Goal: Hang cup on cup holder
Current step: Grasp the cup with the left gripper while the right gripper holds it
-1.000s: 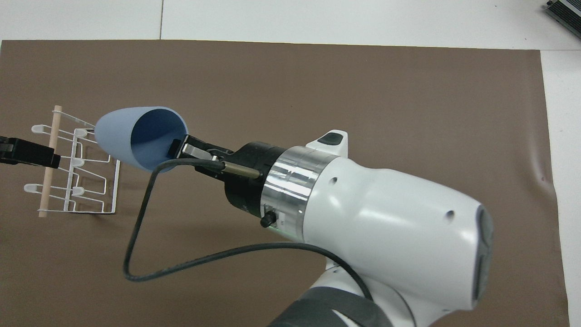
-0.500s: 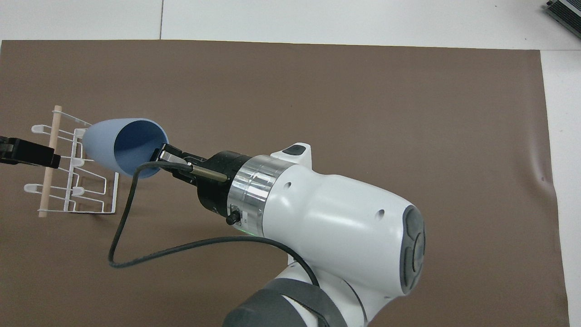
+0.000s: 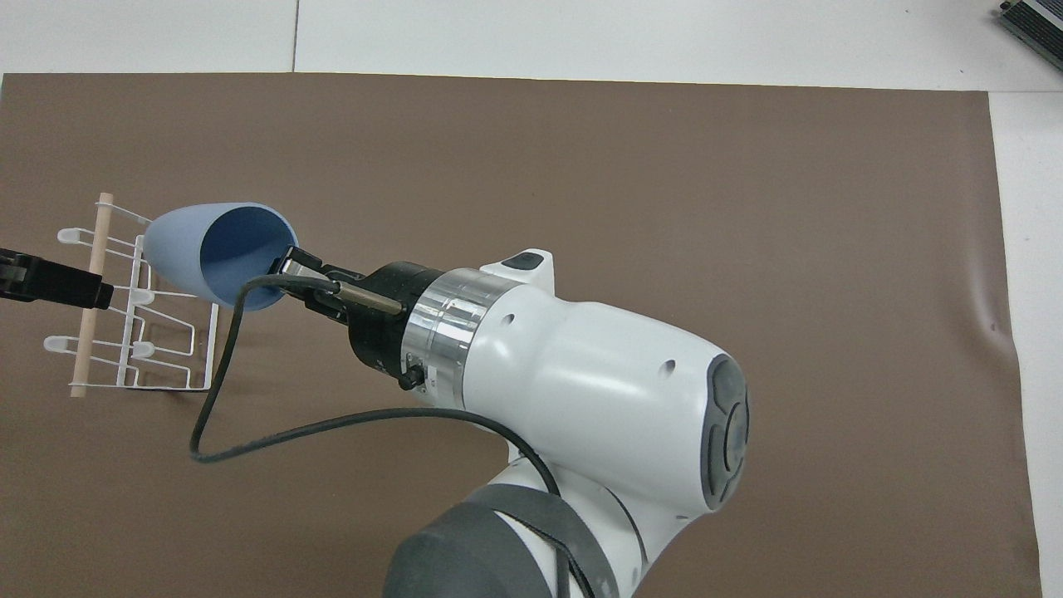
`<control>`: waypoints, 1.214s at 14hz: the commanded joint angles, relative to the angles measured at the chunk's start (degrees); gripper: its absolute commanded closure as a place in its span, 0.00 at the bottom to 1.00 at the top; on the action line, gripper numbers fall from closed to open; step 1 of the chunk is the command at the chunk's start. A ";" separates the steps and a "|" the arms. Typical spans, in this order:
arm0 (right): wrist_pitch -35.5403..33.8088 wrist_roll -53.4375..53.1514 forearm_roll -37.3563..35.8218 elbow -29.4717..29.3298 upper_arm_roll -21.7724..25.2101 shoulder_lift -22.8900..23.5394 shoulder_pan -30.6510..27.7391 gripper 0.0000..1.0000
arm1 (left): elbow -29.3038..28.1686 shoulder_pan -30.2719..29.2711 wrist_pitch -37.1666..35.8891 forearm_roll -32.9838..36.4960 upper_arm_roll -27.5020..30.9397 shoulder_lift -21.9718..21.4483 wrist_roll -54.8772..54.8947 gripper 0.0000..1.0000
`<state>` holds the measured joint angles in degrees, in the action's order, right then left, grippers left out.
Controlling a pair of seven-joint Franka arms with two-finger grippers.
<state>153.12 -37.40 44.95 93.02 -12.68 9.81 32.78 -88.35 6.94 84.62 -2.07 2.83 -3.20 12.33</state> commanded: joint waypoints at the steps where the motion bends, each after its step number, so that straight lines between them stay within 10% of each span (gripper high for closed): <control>1: 0.69 -0.48 1.37 -2.57 0.11 1.79 0.88 1.00 | -1.39 -0.26 1.25 -3.45 -0.02 -1.63 11.18 0.00; 17: 0.69 -0.57 1.72 -4.16 0.11 2.93 1.15 1.00 | -1.83 0.62 10.13 -19.27 -1.16 -1.63 62.47 0.00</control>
<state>153.12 -37.41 44.95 90.43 -12.68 11.74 33.44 -88.38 7.16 93.40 -18.81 2.09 -3.72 73.08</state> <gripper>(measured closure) 0.956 0.000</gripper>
